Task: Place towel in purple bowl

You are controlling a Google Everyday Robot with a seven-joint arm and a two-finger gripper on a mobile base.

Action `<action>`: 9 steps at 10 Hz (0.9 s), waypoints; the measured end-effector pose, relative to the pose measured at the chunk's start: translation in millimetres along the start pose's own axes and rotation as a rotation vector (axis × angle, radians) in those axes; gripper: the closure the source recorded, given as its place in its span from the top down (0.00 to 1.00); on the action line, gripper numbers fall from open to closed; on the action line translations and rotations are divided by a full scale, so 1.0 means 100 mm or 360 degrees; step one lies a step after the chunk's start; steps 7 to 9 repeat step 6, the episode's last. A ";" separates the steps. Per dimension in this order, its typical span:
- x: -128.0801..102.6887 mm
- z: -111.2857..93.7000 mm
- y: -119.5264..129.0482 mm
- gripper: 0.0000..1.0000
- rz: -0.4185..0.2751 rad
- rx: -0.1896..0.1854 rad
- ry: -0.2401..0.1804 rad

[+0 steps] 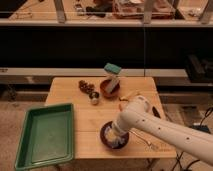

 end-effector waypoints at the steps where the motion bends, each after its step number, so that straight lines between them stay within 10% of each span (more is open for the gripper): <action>1: 0.00 0.00 0.00 0.67 0.0001 0.0000 0.0000; 9: 0.01 -0.06 0.00 0.67 0.0003 -0.0001 0.0000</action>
